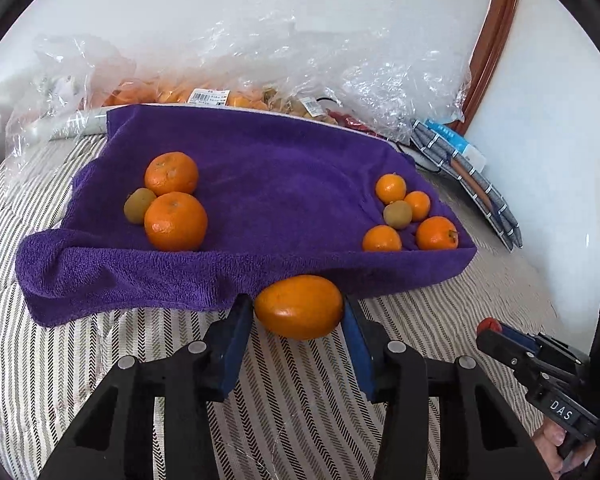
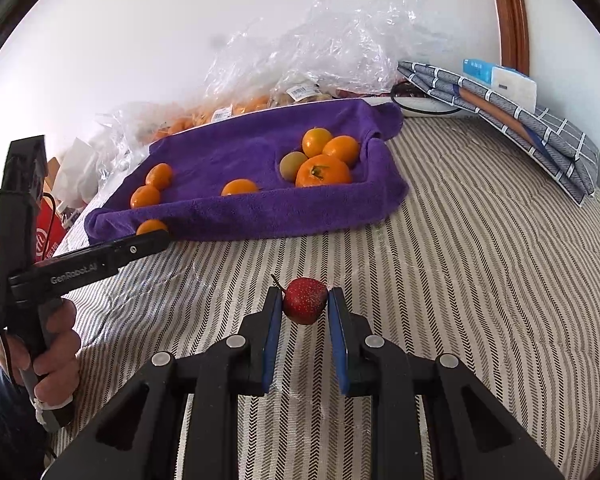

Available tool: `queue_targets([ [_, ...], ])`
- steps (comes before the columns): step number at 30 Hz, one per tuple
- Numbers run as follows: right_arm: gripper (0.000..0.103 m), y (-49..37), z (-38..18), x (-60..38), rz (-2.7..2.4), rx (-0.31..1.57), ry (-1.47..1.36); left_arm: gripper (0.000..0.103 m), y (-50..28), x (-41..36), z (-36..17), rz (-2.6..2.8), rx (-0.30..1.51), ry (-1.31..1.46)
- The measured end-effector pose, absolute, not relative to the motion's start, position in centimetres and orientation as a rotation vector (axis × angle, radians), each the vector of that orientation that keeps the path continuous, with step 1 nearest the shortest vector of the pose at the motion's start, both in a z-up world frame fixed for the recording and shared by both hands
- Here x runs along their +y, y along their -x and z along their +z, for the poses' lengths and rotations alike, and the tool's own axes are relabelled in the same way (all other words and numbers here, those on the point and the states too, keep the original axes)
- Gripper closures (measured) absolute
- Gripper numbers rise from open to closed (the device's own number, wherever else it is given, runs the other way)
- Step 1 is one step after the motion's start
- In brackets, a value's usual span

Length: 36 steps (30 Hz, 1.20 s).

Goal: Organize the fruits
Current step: 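Grasp the oval orange fruit with the left gripper while the right holds the strawberry, then carry the oval fruit and the strawberry onto the purple towel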

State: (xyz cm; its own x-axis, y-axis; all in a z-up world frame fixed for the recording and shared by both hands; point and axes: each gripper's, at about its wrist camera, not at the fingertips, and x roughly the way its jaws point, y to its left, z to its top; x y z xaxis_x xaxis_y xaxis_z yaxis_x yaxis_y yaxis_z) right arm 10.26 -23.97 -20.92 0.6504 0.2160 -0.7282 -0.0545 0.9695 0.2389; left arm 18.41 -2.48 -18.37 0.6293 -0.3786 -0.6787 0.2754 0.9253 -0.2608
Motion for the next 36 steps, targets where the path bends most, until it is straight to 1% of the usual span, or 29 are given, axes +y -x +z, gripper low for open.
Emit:
queue_targets([
  [8,0.08,-10.2,-20.8,-24.0,0.118,0.847,-0.201,0.06,-17.6,-2.2,-17.6,-0.339,0.745,0.15],
  [13,0.08,-10.1,-20.7,-24.3,0.099,0.846,-0.204,0.06,-17.5,-1.3,-17.5,-0.323,0.748,0.187],
  [18,0.08,-10.0,-20.6,-24.6,0.055,0.864,-0.213,0.06,-16.8,-1.1,-16.9,-0.282,0.71,0.167],
  [25,0.08,-9.0,-18.1,-24.5,0.03,0.833,-0.218,0.06,-16.3,-0.5,-16.1,-0.289,0.69,0.17],
  [28,0.08,-9.0,-16.9,-24.2,0.027,0.819,-0.205,0.06,-16.3,0.3,-15.6,-0.29,0.714,0.203],
  [31,0.08,-9.5,-16.2,-23.9,0.031,0.816,-0.211,0.06,-16.3,1.5,-14.7,-0.303,0.717,0.242],
  [36,0.08,-10.6,-15.3,-23.2,0.022,0.796,-0.223,0.06,-16.2,2.8,-12.8,-0.269,0.696,0.216],
])
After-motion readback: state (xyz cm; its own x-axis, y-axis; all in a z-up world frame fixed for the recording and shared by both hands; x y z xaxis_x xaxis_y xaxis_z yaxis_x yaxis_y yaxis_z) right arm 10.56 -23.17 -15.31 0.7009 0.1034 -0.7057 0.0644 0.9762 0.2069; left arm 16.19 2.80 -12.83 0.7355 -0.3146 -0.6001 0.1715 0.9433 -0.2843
